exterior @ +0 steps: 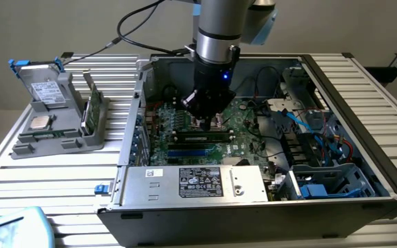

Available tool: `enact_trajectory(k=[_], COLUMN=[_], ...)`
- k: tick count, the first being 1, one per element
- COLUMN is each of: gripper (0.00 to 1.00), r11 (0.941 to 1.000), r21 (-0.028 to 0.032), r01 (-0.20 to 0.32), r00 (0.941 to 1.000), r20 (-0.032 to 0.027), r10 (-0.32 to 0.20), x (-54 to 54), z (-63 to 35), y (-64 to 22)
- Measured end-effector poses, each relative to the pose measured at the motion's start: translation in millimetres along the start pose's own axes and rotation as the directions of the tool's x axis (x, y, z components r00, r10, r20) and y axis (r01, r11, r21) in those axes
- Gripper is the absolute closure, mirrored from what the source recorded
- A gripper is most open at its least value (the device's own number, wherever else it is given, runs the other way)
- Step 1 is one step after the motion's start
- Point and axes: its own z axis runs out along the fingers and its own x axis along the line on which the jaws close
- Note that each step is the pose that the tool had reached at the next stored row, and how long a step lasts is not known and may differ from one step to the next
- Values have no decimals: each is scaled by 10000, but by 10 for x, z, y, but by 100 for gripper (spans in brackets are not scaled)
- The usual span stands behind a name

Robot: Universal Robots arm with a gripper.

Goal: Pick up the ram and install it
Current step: 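Press down the ram until it locks into place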

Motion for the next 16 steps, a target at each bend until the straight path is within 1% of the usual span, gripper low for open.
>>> enact_trajectory(k=[4, 8, 13, 16], gripper=[89, 89, 89, 89], r11=[9988, 9951, 9864, 9789], r21=[-14, -32, -67, -93], r01=[-500, -992, -1640, -2041], r00=[9987, 9950, 9863, 9787], r20=[58, 113, 161, 184], r10=[500, 992, 1641, 2042], x=[0, -1, -1, -1], z=[2, 4, 8, 12], y=[0, 0, 0, 0])
